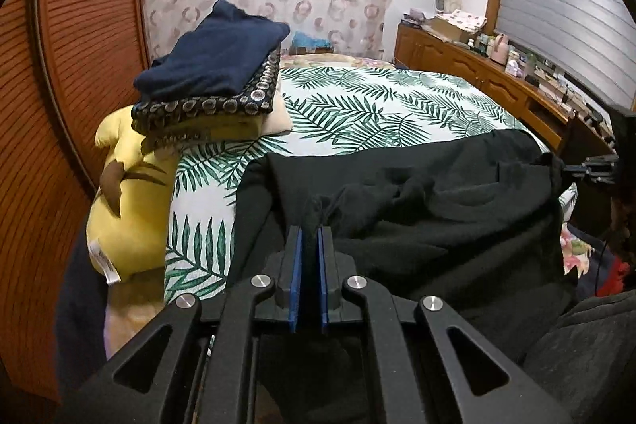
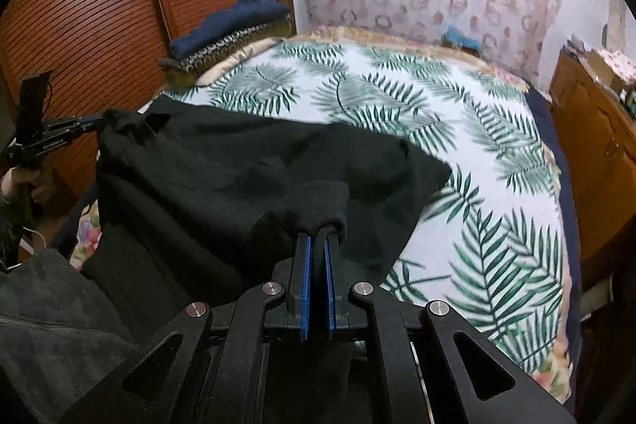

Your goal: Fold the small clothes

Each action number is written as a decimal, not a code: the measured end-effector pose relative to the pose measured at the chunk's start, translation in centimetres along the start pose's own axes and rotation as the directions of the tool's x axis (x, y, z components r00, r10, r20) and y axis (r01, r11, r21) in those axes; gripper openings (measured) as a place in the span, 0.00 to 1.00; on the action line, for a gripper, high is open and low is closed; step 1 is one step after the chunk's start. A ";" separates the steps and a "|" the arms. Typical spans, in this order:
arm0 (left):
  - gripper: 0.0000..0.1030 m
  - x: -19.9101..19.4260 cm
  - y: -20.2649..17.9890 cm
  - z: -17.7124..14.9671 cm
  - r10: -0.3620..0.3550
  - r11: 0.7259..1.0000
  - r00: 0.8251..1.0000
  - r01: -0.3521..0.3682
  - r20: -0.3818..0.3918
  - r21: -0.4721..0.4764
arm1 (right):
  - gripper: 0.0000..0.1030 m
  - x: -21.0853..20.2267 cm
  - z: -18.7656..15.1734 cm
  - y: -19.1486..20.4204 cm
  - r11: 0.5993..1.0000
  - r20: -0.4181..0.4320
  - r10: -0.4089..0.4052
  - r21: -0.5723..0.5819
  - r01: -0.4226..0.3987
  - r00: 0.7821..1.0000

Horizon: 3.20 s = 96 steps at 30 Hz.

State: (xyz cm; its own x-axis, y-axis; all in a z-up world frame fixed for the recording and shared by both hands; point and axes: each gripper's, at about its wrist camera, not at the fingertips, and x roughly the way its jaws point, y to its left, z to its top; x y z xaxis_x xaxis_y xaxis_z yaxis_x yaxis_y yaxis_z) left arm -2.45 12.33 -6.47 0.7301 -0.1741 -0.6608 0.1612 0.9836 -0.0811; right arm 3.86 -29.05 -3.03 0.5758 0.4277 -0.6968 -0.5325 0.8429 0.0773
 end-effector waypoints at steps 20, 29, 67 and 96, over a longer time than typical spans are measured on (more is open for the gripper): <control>0.74 4.9 4.4 4.7 0.006 0.996 1.000 -0.008 -0.023 -0.087 | 0.55 -2.5 2.4 -0.9 0.992 0.105 -0.128 -0.010 0.130 0.986; 0.74 9.1 5.1 6.0 0.021 0.998 0.996 -0.026 -0.090 -0.052 | 0.62 4.1 3.8 -3.6 0.993 0.065 -0.109 0.058 0.105 0.992; 0.17 10.9 4.4 4.6 -0.105 0.993 0.985 0.097 -0.137 -0.065 | 0.35 10.3 5.3 -5.1 0.993 -0.023 -0.036 0.108 0.038 0.999; 0.14 -16.8 -2.5 9.9 -0.175 0.982 0.826 0.182 0.536 0.039 | 0.14 -21.3 2.0 0.3 0.998 0.567 -0.048 0.058 0.018 0.823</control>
State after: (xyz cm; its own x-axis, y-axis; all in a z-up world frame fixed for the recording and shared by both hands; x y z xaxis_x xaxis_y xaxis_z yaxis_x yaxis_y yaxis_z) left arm -8.54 12.30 12.25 0.9309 -0.3409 -0.1314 0.3175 0.9327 -0.1710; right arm -7.34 -37.28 13.29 0.8509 0.4961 -0.1729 -0.4847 0.8682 0.1060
